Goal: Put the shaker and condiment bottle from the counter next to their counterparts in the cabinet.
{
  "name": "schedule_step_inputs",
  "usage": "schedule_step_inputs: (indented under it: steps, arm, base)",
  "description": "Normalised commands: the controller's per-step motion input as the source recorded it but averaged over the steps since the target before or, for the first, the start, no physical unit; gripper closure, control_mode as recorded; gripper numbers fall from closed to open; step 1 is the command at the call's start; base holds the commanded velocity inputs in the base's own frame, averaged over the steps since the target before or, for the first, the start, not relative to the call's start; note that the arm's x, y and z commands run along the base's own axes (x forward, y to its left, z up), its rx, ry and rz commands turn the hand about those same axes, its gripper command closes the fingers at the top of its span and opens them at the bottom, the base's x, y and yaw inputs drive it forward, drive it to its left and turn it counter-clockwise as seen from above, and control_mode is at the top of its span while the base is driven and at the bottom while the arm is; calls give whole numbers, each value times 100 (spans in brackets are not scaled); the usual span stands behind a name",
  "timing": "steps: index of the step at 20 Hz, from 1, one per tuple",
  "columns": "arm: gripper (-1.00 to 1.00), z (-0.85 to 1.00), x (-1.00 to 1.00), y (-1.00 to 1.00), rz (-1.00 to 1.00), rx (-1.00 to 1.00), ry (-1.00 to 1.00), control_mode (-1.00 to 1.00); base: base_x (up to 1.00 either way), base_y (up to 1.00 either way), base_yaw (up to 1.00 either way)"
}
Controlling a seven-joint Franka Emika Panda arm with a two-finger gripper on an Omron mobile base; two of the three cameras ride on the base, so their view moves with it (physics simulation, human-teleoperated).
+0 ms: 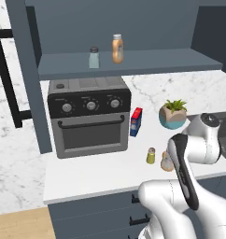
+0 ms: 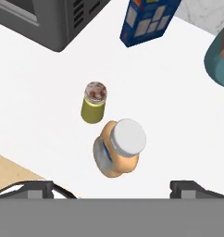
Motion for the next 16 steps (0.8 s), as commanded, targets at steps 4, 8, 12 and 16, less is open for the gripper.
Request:
schedule_step_inputs:
  steps: [4, 8, 12, 16]
  arm:
    - [-100, -6, 24, 0, 0, 0, 0, -100]
    - [-100, -9, 24, 0, 0, 0, 1, -100]
    - [-100, -11, 20, 0, 0, 0, 0, -100]
    - [-100, -12, 8, 0, 1, 0, 0, -100]
  base:
    - [0, 0, 0]
    - [0, 0, 0]
    - [0, 0, 0]
    - [0, 0, 0]
